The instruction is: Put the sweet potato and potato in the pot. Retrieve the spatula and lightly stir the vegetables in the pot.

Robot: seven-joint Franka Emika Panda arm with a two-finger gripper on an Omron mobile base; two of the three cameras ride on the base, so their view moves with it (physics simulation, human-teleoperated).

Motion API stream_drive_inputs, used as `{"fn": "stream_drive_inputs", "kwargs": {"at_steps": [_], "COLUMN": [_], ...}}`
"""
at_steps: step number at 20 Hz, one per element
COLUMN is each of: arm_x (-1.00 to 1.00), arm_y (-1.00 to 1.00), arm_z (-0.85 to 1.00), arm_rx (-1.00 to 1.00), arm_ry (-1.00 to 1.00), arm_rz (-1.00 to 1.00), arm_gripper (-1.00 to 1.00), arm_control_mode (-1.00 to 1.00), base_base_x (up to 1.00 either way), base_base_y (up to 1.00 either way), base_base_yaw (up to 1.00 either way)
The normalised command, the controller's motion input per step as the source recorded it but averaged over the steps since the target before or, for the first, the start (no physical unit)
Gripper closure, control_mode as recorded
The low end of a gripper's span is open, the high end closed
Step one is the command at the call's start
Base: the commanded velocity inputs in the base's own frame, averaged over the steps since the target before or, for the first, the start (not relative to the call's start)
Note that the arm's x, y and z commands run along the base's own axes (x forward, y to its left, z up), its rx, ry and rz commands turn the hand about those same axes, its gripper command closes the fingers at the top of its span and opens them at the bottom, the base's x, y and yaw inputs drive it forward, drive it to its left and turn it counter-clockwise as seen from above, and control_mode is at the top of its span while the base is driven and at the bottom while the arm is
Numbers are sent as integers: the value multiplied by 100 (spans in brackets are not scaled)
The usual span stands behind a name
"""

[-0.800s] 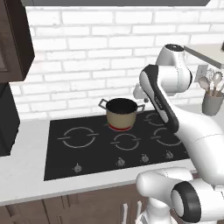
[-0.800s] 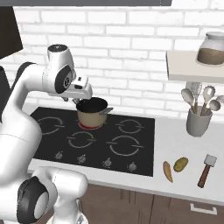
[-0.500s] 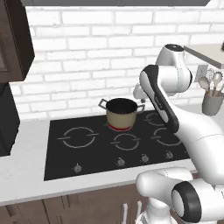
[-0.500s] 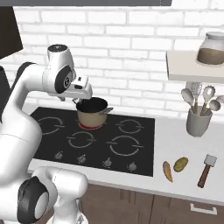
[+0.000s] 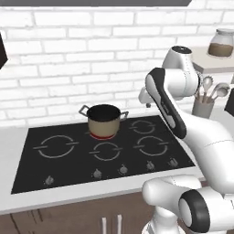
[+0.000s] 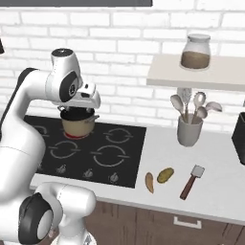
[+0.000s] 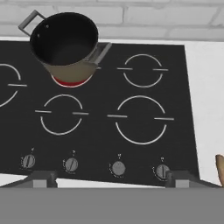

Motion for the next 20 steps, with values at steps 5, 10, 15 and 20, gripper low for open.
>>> {"fn": "stream_drive_inputs", "kwargs": {"at_steps": [5, 10, 15, 20], "arm_x": [0, 0, 0, 28], "arm_y": [0, 0, 0, -8], "arm_z": [0, 0, 0, -11], "arm_rx": [0, 0, 0, 0], "arm_ry": [0, 0, 0, 5], "arm_rz": [0, 0, 0, -5], "arm_gripper": [-100, -100, -100, -100], "arm_control_mode": [100, 100, 100, -100], "base_base_x": [7, 32, 77, 15], "base_base_y": [-59, -42, -12, 0], "base_base_yaw": [0, -4, -9, -2]}}
